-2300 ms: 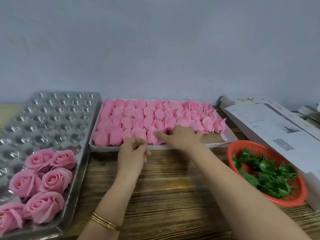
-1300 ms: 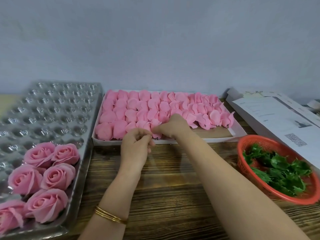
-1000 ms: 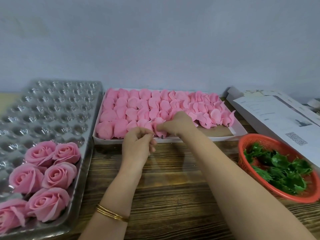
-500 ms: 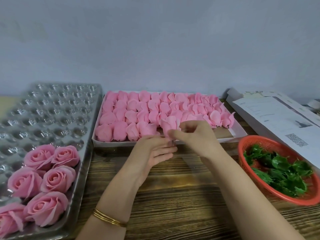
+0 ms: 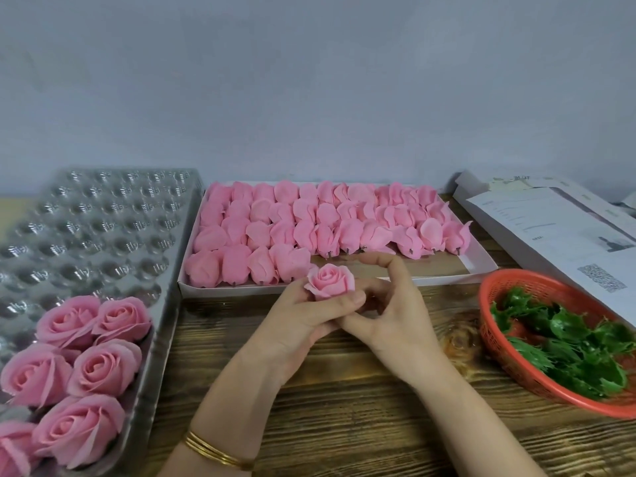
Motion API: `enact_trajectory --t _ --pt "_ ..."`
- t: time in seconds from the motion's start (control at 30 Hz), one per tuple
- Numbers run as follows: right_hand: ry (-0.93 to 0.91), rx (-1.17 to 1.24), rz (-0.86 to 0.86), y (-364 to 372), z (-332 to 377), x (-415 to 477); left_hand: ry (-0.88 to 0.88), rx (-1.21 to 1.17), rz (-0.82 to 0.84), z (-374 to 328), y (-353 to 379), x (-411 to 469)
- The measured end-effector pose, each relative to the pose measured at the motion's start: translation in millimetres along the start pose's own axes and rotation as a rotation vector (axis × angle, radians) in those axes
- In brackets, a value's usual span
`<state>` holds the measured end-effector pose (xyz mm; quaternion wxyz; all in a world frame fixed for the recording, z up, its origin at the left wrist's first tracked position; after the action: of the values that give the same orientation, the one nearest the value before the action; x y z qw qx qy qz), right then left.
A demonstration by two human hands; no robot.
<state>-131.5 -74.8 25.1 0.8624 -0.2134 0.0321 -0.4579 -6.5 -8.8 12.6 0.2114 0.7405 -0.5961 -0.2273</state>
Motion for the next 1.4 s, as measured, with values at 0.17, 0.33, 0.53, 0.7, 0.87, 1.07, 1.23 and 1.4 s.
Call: enact_trajectory --t 0.17,0.33,0.53,0.7,0.87,1.07,1.23,1.4 --pt "0.009 0.031 0.022 -4.7 -1.8 -2.0 -0.048 0.087 0.020 1.3 -1.4 2.5" --pt "0.058 0.093 0.074 -7.6 -4.2 -0.4 -0.044 0.124 0.052 2.1 -1.4 2.5" --pt "0.123 0.286 0.198 -6.6 -4.8 1.3 -0.102 0.094 0.121 -1.4 -0.4 -0.6" --pt "0.181 0.421 0.214 -3.9 -9.9 0.3 -0.075 0.083 0.044 -1.7 3.5 -0.8" --pt "0.148 0.282 0.131 3.0 -6.4 -4.0 -0.011 0.063 -0.055 2.4 7.8 -0.5" --pt "0.113 0.275 0.046 8.4 -9.1 -3.3 -0.001 0.020 -0.070 -0.7 10.0 -0.9" --pt "0.084 0.271 0.061 10.0 -9.1 -4.2 -0.011 0.043 -0.092 0.4 7.7 0.4" --pt "0.094 0.285 0.036 13.3 -9.2 -4.8 -0.026 0.034 -0.093 1.0 7.2 -0.1"
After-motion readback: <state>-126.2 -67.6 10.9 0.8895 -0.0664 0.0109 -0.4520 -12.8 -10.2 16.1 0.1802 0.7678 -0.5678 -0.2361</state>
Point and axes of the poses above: each hand's wrist, its own x-axis towards the middle knuckle, its own y-axis out of the palm, z = x × y, the point moved 1 cm from there along x, towards the middle knuckle, and after that the axes turned 9 degrees about -x, right-handed, at the moved point
